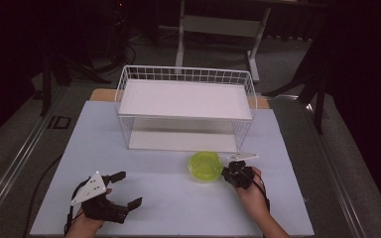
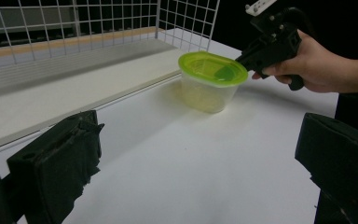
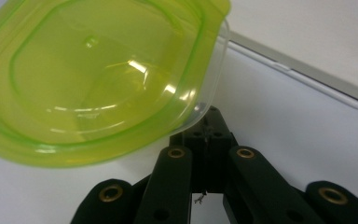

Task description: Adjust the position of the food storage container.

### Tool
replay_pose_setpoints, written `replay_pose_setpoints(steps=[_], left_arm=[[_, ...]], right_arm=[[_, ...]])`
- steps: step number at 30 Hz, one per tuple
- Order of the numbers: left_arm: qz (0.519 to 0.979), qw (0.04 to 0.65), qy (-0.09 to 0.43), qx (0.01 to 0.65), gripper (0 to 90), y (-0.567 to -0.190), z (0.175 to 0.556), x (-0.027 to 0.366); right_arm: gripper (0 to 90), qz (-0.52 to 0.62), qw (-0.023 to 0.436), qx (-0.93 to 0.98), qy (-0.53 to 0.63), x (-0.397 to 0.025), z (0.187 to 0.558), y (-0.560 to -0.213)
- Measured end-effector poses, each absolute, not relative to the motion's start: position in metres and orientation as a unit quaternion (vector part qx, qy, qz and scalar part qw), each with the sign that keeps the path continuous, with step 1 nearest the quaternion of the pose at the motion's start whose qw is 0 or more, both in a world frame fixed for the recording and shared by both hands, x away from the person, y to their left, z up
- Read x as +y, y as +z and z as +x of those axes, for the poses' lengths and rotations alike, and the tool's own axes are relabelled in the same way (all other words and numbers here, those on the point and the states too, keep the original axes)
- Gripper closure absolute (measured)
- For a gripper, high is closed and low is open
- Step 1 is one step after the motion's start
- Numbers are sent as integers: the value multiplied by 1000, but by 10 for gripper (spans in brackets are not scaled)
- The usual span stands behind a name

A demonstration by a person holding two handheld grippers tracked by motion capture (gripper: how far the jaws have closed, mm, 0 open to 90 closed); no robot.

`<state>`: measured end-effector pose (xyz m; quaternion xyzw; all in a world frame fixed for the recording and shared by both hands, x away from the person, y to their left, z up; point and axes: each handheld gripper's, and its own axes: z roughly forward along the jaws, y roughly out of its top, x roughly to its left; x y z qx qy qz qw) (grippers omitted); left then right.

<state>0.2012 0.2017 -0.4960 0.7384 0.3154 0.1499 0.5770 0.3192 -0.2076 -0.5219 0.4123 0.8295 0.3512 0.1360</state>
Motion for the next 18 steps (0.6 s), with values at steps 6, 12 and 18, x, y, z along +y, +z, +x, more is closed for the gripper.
replay_pose_setpoints(steps=[6,12,18], left_arm=[[739,577,149,314,10,-496,201,201],[739,577,148,314,10,-496,201,201],[739,578,147,314,10,-496,201,201]], right_arm=[[900,404,119,835,353,-196,313,-525],[900,395,111,838,361,-181,314,-524],[900,385,108,843,361,-167,315,-525]])
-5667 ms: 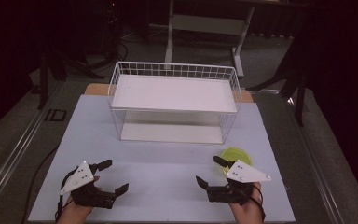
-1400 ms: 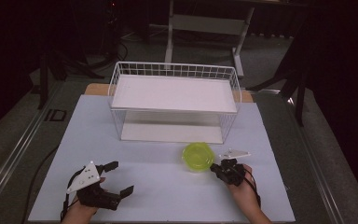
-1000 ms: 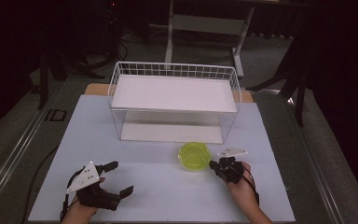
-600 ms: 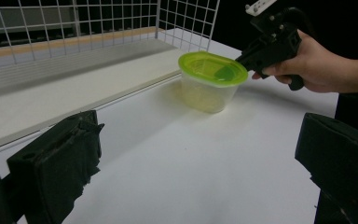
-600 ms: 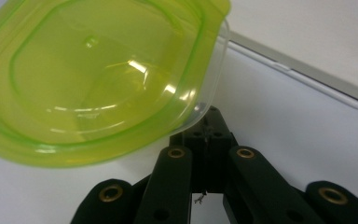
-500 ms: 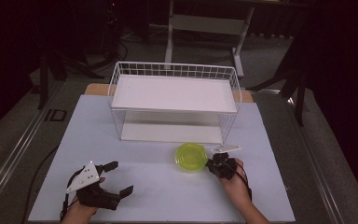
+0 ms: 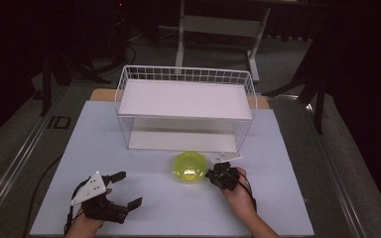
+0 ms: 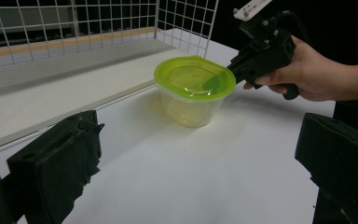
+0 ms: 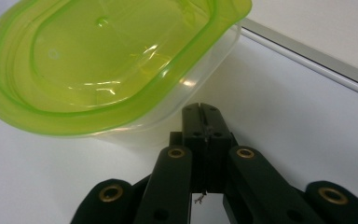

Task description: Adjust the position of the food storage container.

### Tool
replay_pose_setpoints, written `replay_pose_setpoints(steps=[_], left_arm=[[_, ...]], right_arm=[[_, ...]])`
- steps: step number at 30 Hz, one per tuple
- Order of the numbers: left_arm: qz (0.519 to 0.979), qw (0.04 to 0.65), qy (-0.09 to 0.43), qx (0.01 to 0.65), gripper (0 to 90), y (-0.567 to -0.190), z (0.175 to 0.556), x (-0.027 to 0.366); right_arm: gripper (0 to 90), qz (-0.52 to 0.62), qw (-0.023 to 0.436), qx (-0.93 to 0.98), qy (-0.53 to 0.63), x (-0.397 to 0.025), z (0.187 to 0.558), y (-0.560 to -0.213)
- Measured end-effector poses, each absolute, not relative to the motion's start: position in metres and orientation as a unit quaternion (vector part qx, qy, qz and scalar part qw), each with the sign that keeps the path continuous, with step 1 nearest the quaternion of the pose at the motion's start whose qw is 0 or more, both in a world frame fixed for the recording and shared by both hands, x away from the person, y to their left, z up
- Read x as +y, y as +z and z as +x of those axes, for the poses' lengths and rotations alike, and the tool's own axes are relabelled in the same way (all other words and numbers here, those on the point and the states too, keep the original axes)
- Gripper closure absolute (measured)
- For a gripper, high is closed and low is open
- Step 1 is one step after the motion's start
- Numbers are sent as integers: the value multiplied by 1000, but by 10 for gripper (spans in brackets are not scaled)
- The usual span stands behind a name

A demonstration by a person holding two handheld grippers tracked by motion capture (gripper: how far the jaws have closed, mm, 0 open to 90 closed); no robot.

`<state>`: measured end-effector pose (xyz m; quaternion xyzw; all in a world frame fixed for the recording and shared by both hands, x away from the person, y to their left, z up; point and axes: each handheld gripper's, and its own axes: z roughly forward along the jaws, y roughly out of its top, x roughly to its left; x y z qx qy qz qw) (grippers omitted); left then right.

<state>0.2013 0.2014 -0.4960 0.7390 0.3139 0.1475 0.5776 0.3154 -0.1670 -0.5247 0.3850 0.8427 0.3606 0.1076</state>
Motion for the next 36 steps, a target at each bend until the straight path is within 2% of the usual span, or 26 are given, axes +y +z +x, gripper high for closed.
replay_pose_setpoints(steps=[20,27,36], left_arm=[[739,579,145,312,10,-496,202,201],[738,582,141,312,11,-496,203,201],[743,580,136,306,11,-497,203,197]], right_arm=[[900,369,94,852,360,-130,322,-533],[897,371,96,849,363,-136,318,-530],[769,357,115,845,382,-167,292,-511]])
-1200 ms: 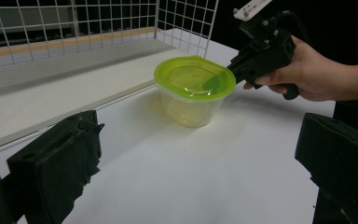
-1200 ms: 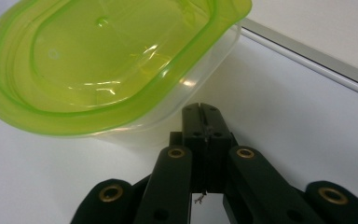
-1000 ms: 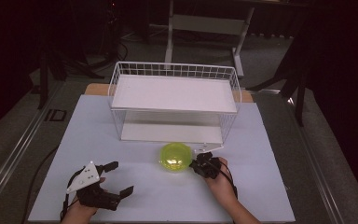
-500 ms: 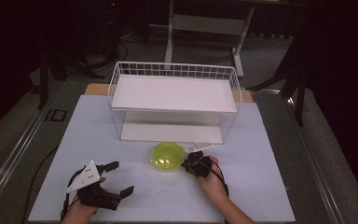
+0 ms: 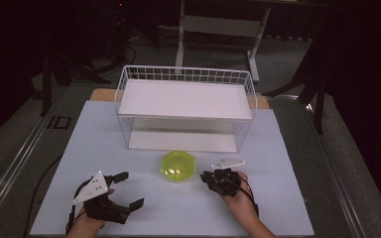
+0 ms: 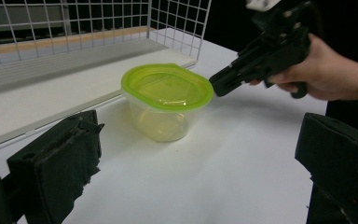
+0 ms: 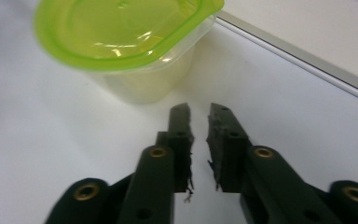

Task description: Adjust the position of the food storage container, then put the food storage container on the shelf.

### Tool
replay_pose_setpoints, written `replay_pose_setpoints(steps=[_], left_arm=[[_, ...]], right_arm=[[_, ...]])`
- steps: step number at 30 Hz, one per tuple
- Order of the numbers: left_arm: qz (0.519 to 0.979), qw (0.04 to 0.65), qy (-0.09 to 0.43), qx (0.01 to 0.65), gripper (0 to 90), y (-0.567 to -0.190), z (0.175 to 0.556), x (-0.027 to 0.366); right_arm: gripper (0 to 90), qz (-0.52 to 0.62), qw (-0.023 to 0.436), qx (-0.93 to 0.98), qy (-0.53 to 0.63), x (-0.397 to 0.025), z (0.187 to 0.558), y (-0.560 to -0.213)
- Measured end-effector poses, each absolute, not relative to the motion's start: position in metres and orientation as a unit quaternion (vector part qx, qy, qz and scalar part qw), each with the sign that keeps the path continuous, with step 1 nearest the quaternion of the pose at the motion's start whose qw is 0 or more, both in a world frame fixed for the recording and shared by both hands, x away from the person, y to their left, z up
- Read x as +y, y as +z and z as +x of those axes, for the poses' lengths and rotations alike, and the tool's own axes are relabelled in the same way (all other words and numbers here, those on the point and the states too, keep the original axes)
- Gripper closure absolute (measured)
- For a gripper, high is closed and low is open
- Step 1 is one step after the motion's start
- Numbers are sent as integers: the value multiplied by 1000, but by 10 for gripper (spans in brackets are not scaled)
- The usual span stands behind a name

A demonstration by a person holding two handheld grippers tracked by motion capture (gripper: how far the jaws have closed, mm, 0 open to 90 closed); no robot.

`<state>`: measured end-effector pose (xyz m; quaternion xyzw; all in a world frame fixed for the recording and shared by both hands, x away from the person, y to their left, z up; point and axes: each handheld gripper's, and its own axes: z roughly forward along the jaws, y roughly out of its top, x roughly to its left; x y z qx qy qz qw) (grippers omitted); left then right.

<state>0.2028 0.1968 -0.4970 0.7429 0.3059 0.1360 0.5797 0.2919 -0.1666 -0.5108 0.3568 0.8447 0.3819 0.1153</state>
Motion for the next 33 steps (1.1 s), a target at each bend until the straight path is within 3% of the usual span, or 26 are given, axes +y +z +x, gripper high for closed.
replay_pose_setpoints(steps=[2,5,11,14,17,25,33], left_arm=[[747,573,143,304,11,-496,202,196],[758,562,150,294,11,-495,202,193],[760,570,150,273,11,-488,201,185],[762,574,121,275,11,-485,202,182],[769,566,92,282,11,-478,202,178],[761,572,107,288,11,-463,210,178],[766,558,118,296,11,-451,228,170]], right_arm=[[752,351,109,843,392,-172,285,-507],[653,351,107,839,402,-177,278,-502],[299,347,105,826,431,-178,268,-490],[195,331,116,825,443,-176,262,-484],[183,310,120,826,455,-173,258,-479],[136,287,124,810,496,-165,252,-461],[182,282,139,801,509,-163,268,-449]])
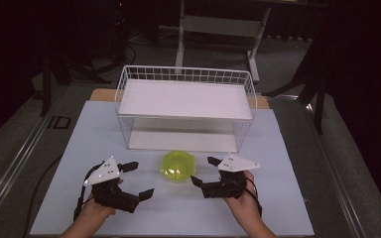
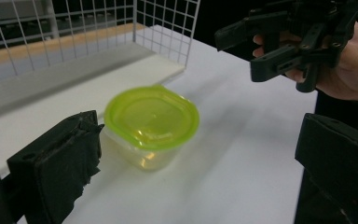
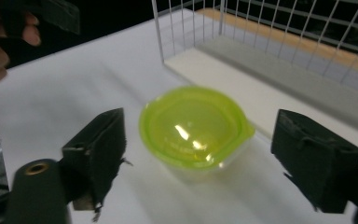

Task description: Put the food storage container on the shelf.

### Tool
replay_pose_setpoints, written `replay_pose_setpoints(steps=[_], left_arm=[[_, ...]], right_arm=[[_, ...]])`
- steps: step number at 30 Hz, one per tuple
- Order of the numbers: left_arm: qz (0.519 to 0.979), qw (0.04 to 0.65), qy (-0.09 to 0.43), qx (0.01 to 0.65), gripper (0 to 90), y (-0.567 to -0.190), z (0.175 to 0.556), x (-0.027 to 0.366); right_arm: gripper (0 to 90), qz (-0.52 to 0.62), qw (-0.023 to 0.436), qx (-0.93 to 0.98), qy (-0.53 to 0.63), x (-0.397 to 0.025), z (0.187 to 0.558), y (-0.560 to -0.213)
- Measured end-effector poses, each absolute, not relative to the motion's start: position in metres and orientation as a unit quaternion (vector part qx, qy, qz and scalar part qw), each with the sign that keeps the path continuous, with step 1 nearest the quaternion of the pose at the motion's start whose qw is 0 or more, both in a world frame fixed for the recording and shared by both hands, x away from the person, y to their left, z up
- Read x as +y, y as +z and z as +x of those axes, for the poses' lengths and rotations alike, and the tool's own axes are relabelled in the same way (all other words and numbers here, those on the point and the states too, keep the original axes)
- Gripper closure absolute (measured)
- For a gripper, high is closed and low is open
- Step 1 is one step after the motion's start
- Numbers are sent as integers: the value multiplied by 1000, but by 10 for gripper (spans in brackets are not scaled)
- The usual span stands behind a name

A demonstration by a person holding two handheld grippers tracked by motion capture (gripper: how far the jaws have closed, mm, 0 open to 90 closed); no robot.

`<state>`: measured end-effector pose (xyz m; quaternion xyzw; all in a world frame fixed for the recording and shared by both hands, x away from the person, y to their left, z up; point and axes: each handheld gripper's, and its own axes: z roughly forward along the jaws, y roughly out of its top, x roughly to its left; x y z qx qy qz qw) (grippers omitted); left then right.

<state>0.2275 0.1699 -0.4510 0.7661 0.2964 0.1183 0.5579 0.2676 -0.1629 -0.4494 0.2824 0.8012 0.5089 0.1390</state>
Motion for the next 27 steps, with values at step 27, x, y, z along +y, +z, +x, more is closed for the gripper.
replay_pose_setpoints(steps=[27], left_arm=[[782,511,84,347,63,-468,292,136]], right_arm=[[146,350,98,812,457,-152,327,-464]])
